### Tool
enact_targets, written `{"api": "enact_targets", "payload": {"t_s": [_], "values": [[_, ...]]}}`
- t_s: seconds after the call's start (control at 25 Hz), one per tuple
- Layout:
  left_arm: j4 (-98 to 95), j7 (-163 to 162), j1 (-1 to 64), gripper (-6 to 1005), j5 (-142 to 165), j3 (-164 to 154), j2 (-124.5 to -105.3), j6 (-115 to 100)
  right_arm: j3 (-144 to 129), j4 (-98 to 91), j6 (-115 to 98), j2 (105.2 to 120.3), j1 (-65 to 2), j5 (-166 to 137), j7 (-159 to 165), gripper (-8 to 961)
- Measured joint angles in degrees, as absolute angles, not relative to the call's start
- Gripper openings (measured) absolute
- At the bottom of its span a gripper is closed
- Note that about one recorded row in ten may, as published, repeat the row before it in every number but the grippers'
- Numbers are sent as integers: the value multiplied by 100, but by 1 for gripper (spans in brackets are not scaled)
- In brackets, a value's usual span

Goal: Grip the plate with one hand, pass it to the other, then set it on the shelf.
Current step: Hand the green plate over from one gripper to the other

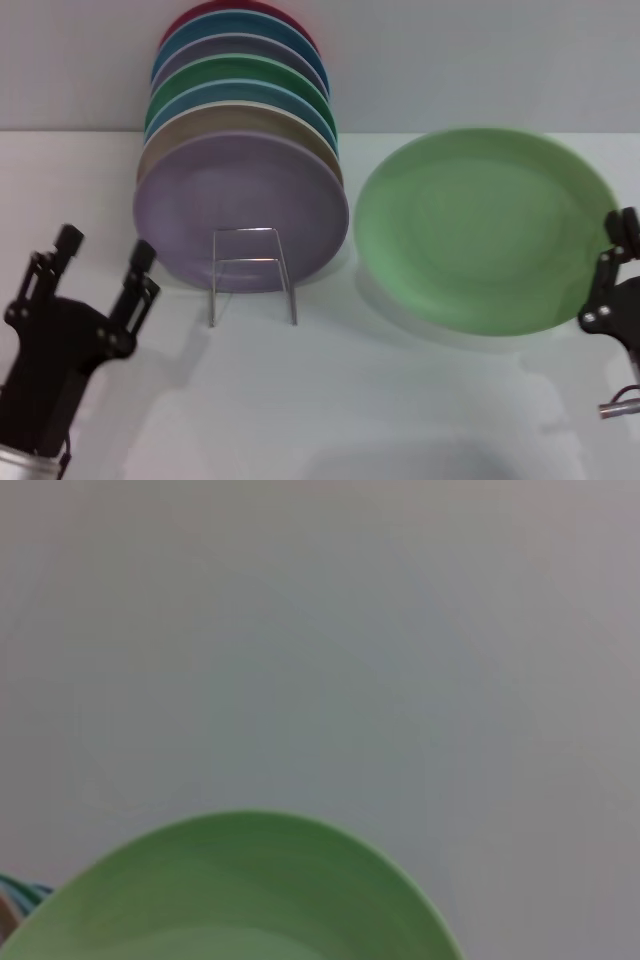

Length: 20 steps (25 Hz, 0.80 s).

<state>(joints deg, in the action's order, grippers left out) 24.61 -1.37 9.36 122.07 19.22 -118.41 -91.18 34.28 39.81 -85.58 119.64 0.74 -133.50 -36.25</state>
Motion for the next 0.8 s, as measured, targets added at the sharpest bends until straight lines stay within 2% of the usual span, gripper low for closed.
{"api": "enact_targets", "payload": {"t_s": [0.8], "values": [[2834, 438, 1085, 744, 12208, 1004, -11881, -8396, 2639, 3986, -8329, 11962, -412, -13115, -4197, 16]]}}
